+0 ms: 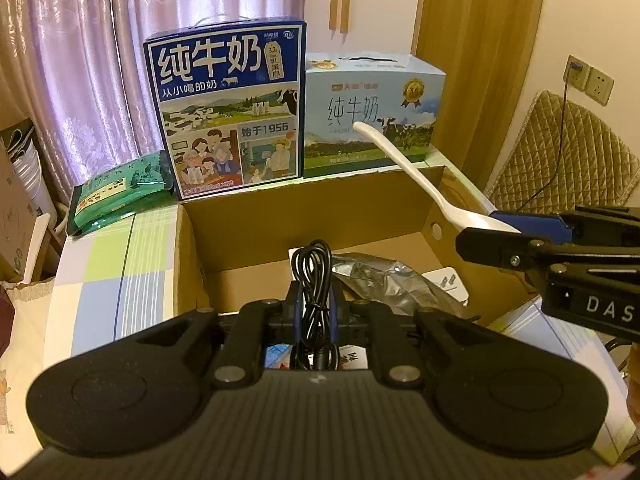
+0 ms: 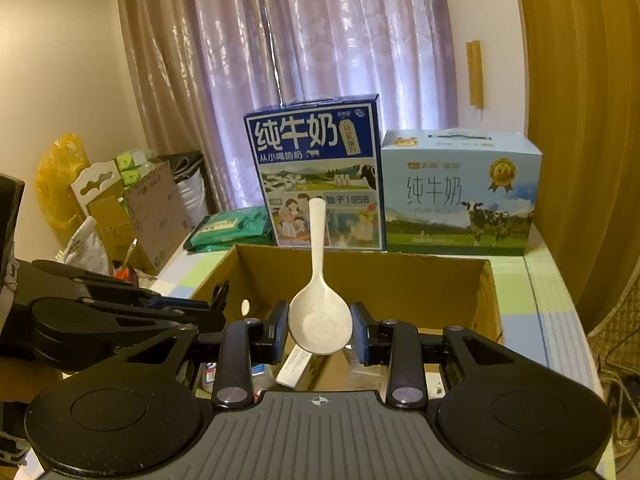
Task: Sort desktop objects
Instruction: 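Carry the cable and spoon over the cardboard box with both tools, then open both tools to drop the cable and spoon into the box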
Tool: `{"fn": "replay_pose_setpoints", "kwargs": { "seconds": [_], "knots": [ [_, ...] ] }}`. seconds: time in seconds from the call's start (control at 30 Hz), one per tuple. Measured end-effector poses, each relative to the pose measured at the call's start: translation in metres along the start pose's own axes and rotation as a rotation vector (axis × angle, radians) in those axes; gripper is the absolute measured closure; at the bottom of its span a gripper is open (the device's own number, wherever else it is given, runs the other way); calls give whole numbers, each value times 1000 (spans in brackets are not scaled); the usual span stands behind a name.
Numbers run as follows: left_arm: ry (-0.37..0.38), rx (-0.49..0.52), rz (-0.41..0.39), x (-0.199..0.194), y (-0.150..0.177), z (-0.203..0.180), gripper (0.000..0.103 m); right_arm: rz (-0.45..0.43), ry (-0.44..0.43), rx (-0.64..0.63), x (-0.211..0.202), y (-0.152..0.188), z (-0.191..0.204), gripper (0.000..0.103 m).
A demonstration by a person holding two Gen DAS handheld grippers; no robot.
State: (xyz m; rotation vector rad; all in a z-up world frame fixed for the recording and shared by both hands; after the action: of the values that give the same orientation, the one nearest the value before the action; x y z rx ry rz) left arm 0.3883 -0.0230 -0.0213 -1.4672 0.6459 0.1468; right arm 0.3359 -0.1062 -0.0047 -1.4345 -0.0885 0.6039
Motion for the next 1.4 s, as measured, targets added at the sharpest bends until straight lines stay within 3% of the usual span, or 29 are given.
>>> {"fn": "replay_pose_setpoints", "kwargs": {
  "seconds": [0.5, 0.63, 1.2, 1.27, 1.3, 1.4],
  "knots": [
    [-3, -31, 11, 24, 9, 18, 94, 33, 0, -10, 25, 17, 1, 73],
    [-11, -63, -18, 29, 9, 26, 79, 38, 2, -5, 31, 20, -1, 73],
    [-34, -72, -42, 11, 20, 43, 74, 51, 6, 32, 47, 30, 0, 73],
    [-32, -76, -42, 9, 22, 42, 71, 63, 2, 31, 50, 33, 1, 60],
    [-29, -77, -41, 8, 23, 42, 70, 68, 1, 31, 50, 34, 0, 48],
    [-25, -74, -37, 3, 28, 38, 64, 65, 7, 26, 44, 39, -4, 45]
  ]
}}
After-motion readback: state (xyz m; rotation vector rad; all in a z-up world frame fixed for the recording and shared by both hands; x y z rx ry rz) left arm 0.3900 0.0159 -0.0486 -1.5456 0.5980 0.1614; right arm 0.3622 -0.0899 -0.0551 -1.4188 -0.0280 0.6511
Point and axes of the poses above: each gripper's, at about its wrist camera, not at the fingertips, and x roughly the way its jaws point, z to its left, y to its underside, the point moved 10 cm from there along x, roughly the way its jaws point, and after that the axes turned 15 degrees about -z, right-handed, at the moved point
